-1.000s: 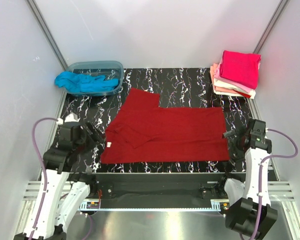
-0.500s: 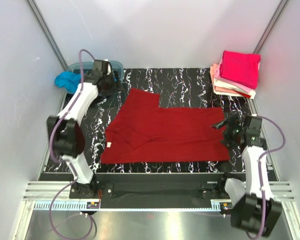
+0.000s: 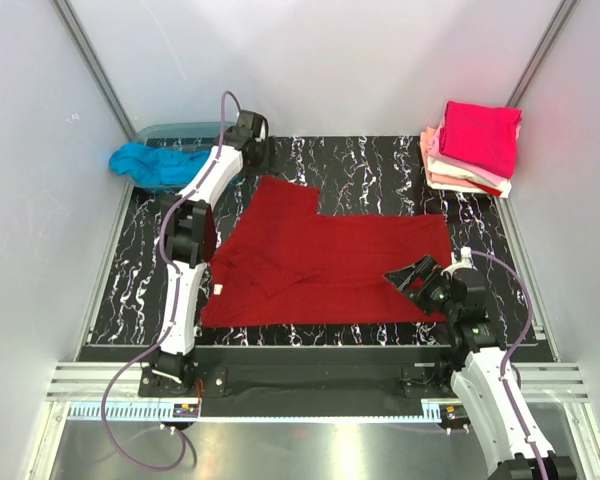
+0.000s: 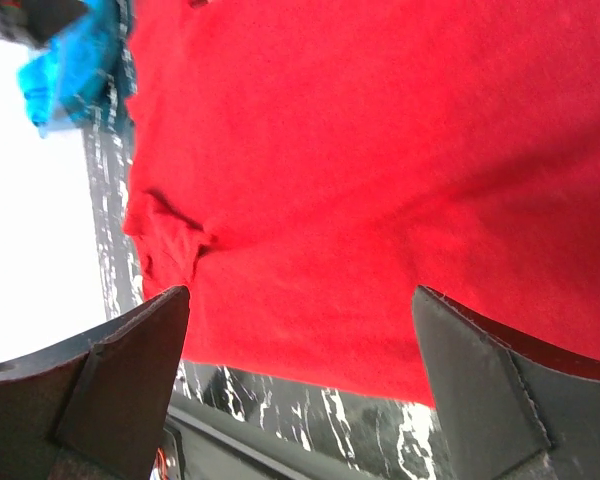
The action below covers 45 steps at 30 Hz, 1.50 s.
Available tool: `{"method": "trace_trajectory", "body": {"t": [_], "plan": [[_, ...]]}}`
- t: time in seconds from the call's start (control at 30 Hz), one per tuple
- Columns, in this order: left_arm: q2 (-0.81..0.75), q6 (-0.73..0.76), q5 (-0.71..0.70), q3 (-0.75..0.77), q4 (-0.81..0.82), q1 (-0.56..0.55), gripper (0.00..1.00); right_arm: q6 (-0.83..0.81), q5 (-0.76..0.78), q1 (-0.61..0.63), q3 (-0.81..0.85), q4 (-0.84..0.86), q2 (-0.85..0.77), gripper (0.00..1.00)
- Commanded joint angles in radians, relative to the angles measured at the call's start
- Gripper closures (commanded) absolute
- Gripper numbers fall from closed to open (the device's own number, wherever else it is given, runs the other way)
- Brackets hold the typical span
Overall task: Fold and stack the t-shirts
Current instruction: Fold the tshirt
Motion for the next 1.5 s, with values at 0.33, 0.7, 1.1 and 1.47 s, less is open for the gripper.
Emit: {"method": "trace_trajectory", "body": {"t": [0.33, 0.7, 1.1, 1.47], "plan": [[0.178, 0.004, -0.091, 0.158, 0.068, 0.011, 0.21, 0.027, -0.009, 0.007, -0.014, 0.163, 0.007, 0.00], [0.239, 0.001, -0.011, 0.192, 0.055, 0.014, 0.35, 0.031, -0.017, 0.007, -0.014, 0.216, 0.087, 0.00], [0.251, 0.010, 0.022, 0.178, 0.052, -0.008, 0.58, 0.037, -0.014, 0.007, -0.015, 0.229, 0.106, 0.00], [0.244, 0.018, 0.039, 0.164, 0.066, -0.011, 0.99, 0.039, -0.012, 0.006, -0.011, 0.235, 0.129, 0.00]]}}
